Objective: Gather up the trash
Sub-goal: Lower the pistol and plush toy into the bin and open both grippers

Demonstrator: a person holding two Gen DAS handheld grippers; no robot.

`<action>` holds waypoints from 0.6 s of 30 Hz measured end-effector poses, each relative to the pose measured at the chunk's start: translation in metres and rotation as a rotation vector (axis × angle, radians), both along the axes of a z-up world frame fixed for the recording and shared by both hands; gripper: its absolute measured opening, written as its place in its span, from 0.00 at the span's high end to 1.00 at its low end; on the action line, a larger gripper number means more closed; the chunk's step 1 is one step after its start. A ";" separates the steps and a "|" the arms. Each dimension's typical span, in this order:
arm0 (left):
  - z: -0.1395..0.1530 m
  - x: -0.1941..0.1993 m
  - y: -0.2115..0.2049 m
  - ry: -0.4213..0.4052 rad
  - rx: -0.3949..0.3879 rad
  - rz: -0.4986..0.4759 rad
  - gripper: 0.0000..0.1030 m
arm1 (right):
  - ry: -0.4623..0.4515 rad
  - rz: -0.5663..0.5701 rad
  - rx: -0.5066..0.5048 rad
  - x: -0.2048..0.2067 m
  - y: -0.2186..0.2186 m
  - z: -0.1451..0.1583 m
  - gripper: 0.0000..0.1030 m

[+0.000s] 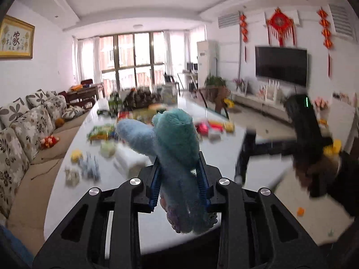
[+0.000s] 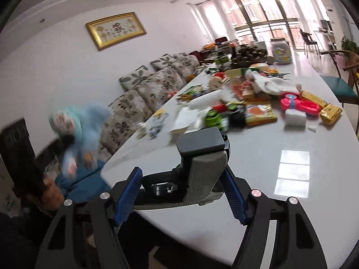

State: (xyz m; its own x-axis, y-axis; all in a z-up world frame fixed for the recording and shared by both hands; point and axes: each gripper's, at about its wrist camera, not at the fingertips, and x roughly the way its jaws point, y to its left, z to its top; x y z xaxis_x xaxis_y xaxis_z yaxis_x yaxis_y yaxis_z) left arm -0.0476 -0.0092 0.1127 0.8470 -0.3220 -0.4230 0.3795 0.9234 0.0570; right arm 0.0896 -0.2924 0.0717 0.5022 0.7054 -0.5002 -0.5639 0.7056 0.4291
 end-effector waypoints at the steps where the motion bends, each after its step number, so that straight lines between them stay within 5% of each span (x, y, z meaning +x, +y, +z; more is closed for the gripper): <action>1: -0.010 -0.009 0.000 0.016 0.014 0.000 0.72 | 0.007 0.006 -0.007 -0.013 0.003 -0.003 0.33; 8: -0.133 -0.037 0.014 0.325 0.053 -0.023 0.69 | 0.146 0.066 -0.112 -0.074 0.031 -0.068 0.33; 11: -0.199 -0.023 0.012 0.487 0.122 -0.024 0.48 | 0.231 0.071 -0.188 -0.080 0.048 -0.120 0.32; 12: -0.227 -0.014 0.011 0.558 0.144 -0.031 0.25 | 0.266 0.078 -0.230 -0.079 0.056 -0.144 0.32; 13: -0.244 -0.008 0.012 0.593 0.159 -0.023 0.18 | 0.302 0.087 -0.256 -0.076 0.061 -0.162 0.31; 15: -0.272 0.003 0.013 0.659 0.196 -0.008 0.18 | 0.391 0.093 -0.318 -0.067 0.068 -0.206 0.31; 18: -0.275 0.010 0.022 0.674 0.179 0.012 0.18 | 0.409 0.078 -0.318 -0.064 0.061 -0.212 0.31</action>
State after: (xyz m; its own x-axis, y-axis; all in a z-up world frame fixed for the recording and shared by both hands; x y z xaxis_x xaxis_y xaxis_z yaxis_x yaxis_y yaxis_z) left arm -0.0379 0.0131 -0.1620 0.3843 -0.1907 -0.9033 0.3753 0.9262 -0.0358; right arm 0.0254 -0.2309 -0.1408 0.1728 0.5145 -0.8399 -0.4510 0.7994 0.3969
